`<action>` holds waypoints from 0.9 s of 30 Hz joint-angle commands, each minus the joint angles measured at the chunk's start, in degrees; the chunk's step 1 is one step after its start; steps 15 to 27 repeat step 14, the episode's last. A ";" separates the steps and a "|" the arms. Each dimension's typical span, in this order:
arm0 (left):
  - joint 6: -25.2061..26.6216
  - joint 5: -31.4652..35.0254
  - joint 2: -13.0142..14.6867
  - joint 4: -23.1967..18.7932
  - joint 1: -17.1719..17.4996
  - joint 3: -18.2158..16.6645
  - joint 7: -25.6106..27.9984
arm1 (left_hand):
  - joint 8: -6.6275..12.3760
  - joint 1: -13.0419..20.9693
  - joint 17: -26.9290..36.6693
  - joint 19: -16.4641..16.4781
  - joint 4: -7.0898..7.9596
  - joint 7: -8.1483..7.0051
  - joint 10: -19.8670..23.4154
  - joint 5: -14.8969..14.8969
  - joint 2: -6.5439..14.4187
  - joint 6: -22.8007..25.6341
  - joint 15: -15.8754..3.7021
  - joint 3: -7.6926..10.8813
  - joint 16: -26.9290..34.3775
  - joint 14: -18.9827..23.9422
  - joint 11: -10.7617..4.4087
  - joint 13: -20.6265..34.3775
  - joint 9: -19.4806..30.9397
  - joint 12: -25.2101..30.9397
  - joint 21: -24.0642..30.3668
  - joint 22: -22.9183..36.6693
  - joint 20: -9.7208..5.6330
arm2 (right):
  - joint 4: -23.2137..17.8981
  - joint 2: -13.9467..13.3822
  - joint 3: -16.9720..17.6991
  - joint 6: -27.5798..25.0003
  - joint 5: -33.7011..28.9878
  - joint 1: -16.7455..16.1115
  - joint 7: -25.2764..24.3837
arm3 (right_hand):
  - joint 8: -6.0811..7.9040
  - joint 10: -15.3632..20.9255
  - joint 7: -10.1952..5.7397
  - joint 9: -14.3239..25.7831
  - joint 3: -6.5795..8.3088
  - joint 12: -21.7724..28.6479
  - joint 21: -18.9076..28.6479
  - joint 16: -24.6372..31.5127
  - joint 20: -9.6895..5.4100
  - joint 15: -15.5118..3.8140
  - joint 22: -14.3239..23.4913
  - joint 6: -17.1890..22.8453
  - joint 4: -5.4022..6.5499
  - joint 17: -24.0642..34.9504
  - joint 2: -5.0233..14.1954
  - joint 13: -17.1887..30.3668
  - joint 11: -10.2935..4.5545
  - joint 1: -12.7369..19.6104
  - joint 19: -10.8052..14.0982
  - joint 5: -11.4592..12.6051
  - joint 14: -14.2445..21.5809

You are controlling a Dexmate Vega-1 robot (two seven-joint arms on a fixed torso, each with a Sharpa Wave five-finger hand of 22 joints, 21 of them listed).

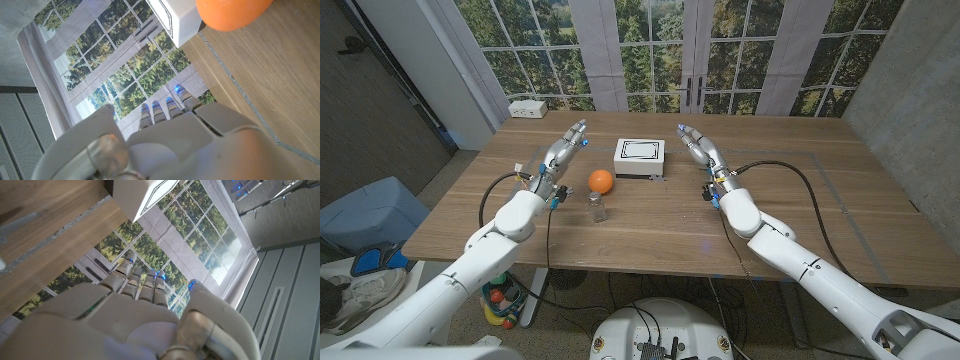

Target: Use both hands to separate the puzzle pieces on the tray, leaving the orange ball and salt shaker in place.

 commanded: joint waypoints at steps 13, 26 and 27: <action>-2.72 -6.84 -3.73 2.50 -0.88 0.60 -3.25 | -0.01 -1.58 0.15 0.91 -0.12 0.16 0.59 1.23 1.20 0.53 -3.81 2.47 0.36 0.78 0.49 -0.01 0.06 0.14 0.31 -0.12 -5.30 | 16.24 8.82 9.93 23.53 25.21 -0.31 11.07 | 1.22 3.04 2.04 -0.04 1.62 1.18 -0.74 0.13 -4.49 -4.75 -0.19 4.49 1.98 -1.02 -0.44 -0.53 1.97 -3.86 0.76 0.66 1.18; -2.58 -7.06 -3.77 2.43 -0.77 0.55 -3.18 | -0.02 -1.63 0.15 0.92 -0.13 0.20 0.56 1.26 1.18 0.53 -3.83 2.58 0.35 0.77 0.58 -0.01 0.06 0.12 0.31 -0.12 -5.30 | 16.97 9.34 10.57 24.27 26.58 -0.18 11.54 | 1.23 3.11 2.17 -0.05 1.74 1.18 -0.82 0.07 -4.48 -4.66 -0.20 4.63 1.95 -1.10 -0.46 -0.55 1.99 -3.94 0.73 0.68 1.17; -2.58 -7.06 -3.77 2.43 -0.77 0.55 -3.18 | -0.02 -1.63 0.15 0.92 -0.13 0.20 0.56 1.26 1.18 0.53 -3.83 2.58 0.35 0.77 0.58 -0.01 0.06 0.12 0.31 -0.12 -5.30 | 16.97 9.34 10.57 24.27 26.58 -0.18 11.54 | 1.23 3.11 2.17 -0.05 1.74 1.18 -0.82 0.07 -4.48 -4.66 -0.20 4.63 1.95 -1.10 -0.46 -0.55 1.99 -3.94 0.73 0.68 1.17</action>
